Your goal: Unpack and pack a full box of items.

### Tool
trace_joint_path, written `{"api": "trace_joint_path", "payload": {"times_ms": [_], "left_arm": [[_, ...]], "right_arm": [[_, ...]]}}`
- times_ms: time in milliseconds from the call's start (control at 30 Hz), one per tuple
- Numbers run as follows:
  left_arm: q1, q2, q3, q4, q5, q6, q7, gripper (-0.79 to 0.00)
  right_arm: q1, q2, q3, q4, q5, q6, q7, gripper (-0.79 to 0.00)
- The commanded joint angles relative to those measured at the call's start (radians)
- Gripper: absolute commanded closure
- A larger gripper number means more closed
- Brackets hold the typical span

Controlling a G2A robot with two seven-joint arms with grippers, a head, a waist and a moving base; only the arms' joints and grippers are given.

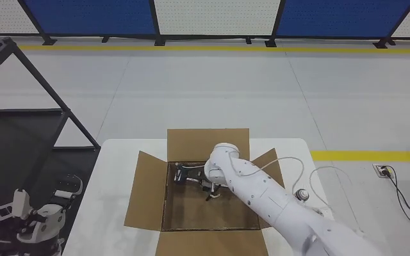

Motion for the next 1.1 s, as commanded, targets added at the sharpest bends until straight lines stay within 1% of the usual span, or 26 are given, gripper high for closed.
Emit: {"api": "trace_joint_path", "payload": {"times_ms": [0, 33, 67, 133, 167, 233, 300, 367, 467, 600, 700, 1067], "left_arm": [[0.0, 0.0, 0.0, 0.0, 0.0, 0.0, 0.0, -0.785], [0.0, 0.0, 0.0, 0.0, 0.0, 0.0, 0.0, -0.785], [0.0, 0.0, 0.0, 0.0, 0.0, 0.0, 0.0, -0.785], [0.0, 0.0, 0.0, 0.0, 0.0, 0.0, 0.0, -0.785], [0.0, 0.0, 0.0, 0.0, 0.0, 0.0, 0.0, -0.785], [0.0, 0.0, 0.0, 0.0, 0.0, 0.0, 0.0, -0.785], [0.0, 0.0, 0.0, 0.0, 0.0, 0.0, 0.0, -0.785], [0.0, 0.0, 0.0, 0.0, 0.0, 0.0, 0.0, -0.785], [0.0, 0.0, 0.0, 0.0, 0.0, 0.0, 0.0, -0.785], [0.0, 0.0, 0.0, 0.0, 0.0, 0.0, 0.0, -0.785], [0.0, 0.0, 0.0, 0.0, 0.0, 0.0, 0.0, -0.785], [0.0, 0.0, 0.0, 0.0, 0.0, 0.0, 0.0, -0.785]], "right_arm": [[-0.043, 0.061, 0.05, -0.158, -0.026, 0.064, 0.064, 0.0], [-0.069, 0.09, 0.078, -0.234, -0.039, 0.089, 0.097, 0.0], [-0.089, 0.11, 0.099, -0.289, -0.048, 0.103, 0.118, 0.0], [-0.163, 0.172, 0.179, -0.459, -0.079, 0.138, 0.18, 0.0], [-0.223, 0.213, 0.241, -0.578, -0.102, 0.152, 0.217, 0.0], [-0.323, 0.266, 0.347, -0.74, -0.122, 0.174, 0.267, 0.0], [-0.414, 0.305, 0.44, -0.878, -0.123, 0.171, 0.299, 0.0], [-0.484, 0.33, 0.515, -0.973, -0.109, 0.157, 0.302, 0.0], [-0.548, 0.35, 0.594, -1.056, -0.076, 0.14, 0.278, 0.0], [-0.597, 0.366, 0.669, -1.126, -0.033, 0.119, 0.235, 0.0], [-0.635, 0.377, 0.725, -1.171, -0.015, 0.124, 0.21, 0.0], [-0.639, 0.379, 0.732, -1.175, -0.016, 0.127, 0.21, 0.0]]}}
